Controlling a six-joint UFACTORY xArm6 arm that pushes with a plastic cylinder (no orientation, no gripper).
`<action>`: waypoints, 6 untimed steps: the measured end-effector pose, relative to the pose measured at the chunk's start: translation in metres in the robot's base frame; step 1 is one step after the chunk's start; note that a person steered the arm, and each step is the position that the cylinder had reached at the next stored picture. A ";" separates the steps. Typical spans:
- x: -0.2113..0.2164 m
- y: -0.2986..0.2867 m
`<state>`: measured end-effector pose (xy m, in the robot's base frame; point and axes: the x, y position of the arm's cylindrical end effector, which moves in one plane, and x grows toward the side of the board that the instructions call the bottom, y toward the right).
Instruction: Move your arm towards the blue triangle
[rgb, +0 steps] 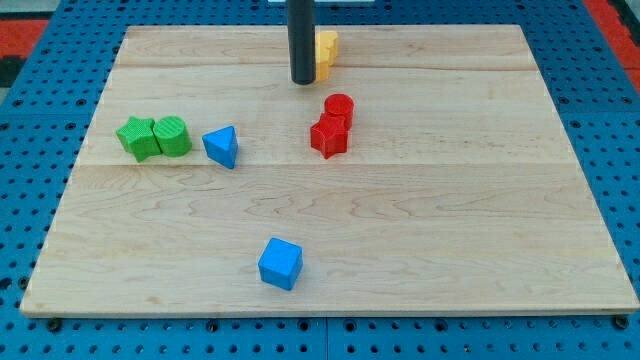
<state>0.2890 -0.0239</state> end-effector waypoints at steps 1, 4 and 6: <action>0.003 0.004; 0.003 -0.048; 0.020 -0.049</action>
